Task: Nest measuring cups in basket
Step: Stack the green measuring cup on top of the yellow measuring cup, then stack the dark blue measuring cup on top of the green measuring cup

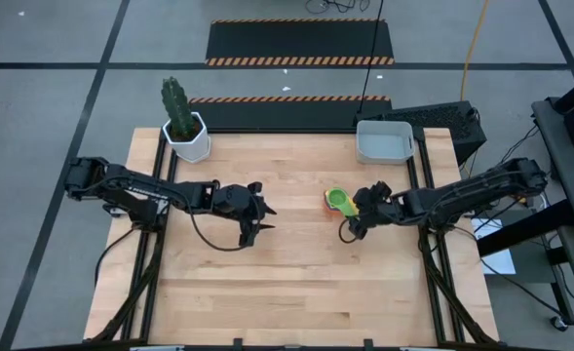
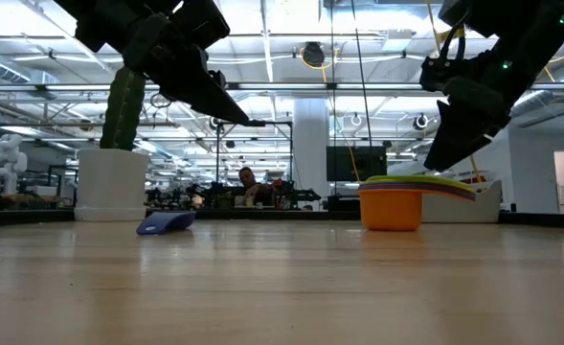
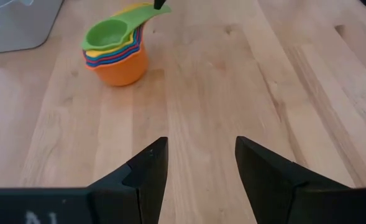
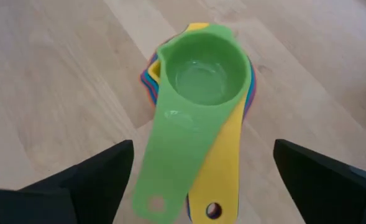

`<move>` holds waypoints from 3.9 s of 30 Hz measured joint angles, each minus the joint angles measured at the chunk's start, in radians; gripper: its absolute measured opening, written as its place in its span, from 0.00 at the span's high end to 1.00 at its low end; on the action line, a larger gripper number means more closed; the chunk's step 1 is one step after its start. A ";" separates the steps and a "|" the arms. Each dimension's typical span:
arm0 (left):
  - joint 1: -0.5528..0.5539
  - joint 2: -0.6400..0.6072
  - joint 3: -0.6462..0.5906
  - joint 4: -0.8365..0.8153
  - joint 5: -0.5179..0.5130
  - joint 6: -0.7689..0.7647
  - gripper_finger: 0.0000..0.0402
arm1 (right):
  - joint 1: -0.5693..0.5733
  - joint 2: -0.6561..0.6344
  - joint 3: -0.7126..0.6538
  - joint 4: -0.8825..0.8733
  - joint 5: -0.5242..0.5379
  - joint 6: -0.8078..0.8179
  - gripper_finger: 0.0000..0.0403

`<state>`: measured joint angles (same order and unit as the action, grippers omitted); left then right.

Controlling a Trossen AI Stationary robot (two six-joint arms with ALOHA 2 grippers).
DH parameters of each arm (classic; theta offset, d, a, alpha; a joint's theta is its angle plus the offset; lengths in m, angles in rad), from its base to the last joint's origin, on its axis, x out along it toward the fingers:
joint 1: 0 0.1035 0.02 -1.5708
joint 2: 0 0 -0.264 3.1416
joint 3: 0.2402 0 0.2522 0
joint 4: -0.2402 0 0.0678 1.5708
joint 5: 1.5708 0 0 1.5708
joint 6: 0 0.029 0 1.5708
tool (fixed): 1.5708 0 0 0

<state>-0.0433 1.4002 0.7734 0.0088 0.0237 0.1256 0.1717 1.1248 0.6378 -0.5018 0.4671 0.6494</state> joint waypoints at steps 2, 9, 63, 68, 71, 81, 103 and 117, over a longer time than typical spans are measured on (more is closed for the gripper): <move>0.000 0.000 0.000 0.001 0.000 0.001 0.53 | -0.007 0.000 -0.007 0.005 -0.003 -0.001 0.04; 0.000 0.000 0.000 0.001 0.000 0.011 0.53 | -0.047 0.000 -0.069 0.076 -0.086 -0.007 0.03; -0.027 0.000 0.000 -0.259 -0.060 -0.057 0.53 | -0.277 0.122 -0.092 0.375 -0.191 -0.508 0.65; -0.030 0.000 0.000 -0.343 -0.108 -0.083 0.53 | -0.304 0.122 -0.092 0.381 -0.231 -0.516 0.65; -0.030 0.000 0.000 -0.396 -0.133 -0.086 0.53 | -0.308 0.122 -0.092 0.385 -0.234 -0.516 0.64; -0.050 0.000 0.000 -0.527 -0.176 0.036 0.53 | -0.308 0.121 -0.092 0.359 -0.240 -0.481 0.56; -0.007 0.149 0.001 -0.550 -0.302 0.419 0.53 | -0.193 -0.178 -0.091 0.167 -0.254 -0.371 0.45; 0.007 0.227 -0.001 -0.432 -0.374 0.325 0.76 | -0.074 -0.244 -0.091 0.333 -0.120 -0.355 0.45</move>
<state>-0.0362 1.6271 0.7728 -0.4233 -0.3499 0.4509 0.0977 0.8812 0.5468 -0.1689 0.3466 0.2947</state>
